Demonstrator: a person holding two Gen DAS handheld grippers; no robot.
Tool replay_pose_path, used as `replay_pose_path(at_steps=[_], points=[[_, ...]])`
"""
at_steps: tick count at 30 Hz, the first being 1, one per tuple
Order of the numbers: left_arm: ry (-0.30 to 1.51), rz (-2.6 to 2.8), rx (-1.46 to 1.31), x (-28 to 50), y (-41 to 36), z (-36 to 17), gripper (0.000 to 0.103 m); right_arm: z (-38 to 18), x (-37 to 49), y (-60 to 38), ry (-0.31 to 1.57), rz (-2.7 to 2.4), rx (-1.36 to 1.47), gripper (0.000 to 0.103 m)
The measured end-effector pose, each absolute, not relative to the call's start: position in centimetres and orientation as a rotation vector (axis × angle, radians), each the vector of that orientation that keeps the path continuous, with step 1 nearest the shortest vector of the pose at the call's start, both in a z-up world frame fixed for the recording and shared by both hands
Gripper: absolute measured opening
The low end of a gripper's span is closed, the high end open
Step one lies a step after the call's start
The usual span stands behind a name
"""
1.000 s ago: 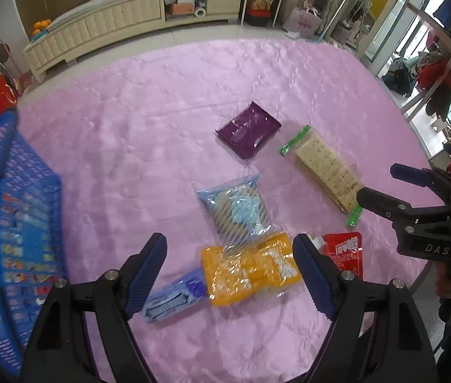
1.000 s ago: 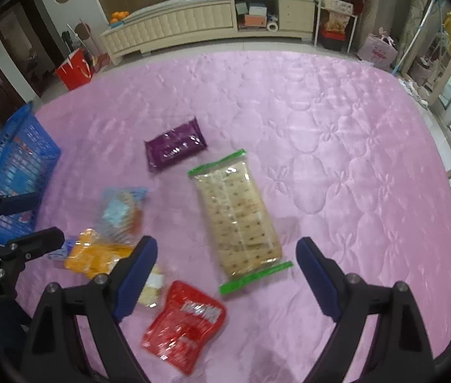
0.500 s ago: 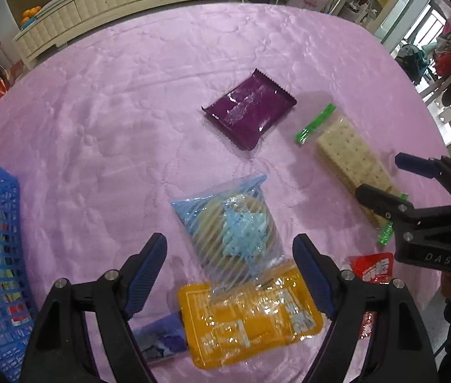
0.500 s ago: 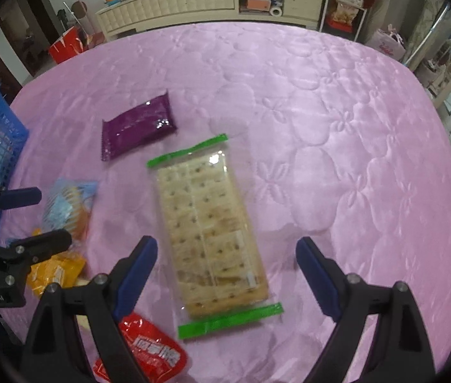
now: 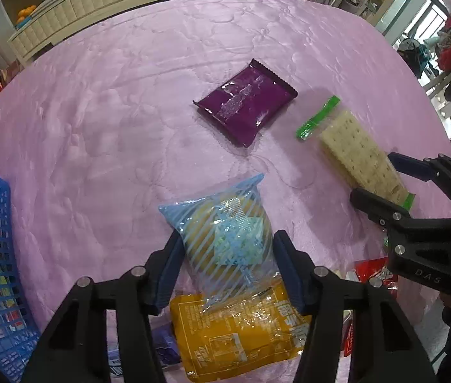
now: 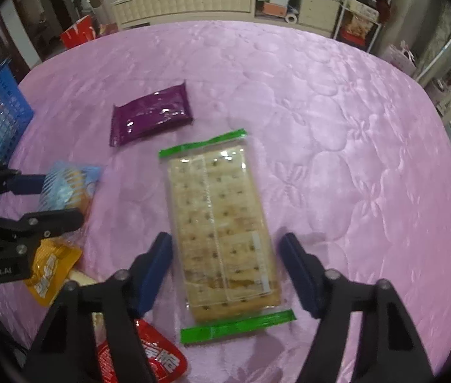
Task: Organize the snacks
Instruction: 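Grasp the clear bread bag with the left gripper while the right gripper grasps the cracker pack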
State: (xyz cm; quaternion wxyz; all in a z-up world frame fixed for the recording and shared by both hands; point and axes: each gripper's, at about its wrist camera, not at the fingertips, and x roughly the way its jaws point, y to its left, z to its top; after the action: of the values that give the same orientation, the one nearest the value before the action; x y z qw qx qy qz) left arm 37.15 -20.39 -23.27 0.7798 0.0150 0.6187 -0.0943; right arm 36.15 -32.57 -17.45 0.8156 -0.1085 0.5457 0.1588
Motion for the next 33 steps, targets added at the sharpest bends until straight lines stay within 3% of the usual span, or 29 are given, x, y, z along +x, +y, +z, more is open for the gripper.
replay_pose_path(at_steps=[7, 19, 33], points=[[1.303, -0.205, 0.01, 35.8, -20.3, -22.2, 0.051, -16.6, 34.8, -32.6, 1.165, 0.323, -0.178, 0.059], [1.139, -0.204, -0.015, 31.2, -17.1, -14.3, 0.051, -8.4, 32.2, -30.6, 1.034, 0.344, -0.161, 0.059], [0.987, -0.177, -0.024, 25.4, -8.2, -6.4, 0.051, -2.1, 28.0, -22.5, 0.941, 0.383, -0.191, 0.059]])
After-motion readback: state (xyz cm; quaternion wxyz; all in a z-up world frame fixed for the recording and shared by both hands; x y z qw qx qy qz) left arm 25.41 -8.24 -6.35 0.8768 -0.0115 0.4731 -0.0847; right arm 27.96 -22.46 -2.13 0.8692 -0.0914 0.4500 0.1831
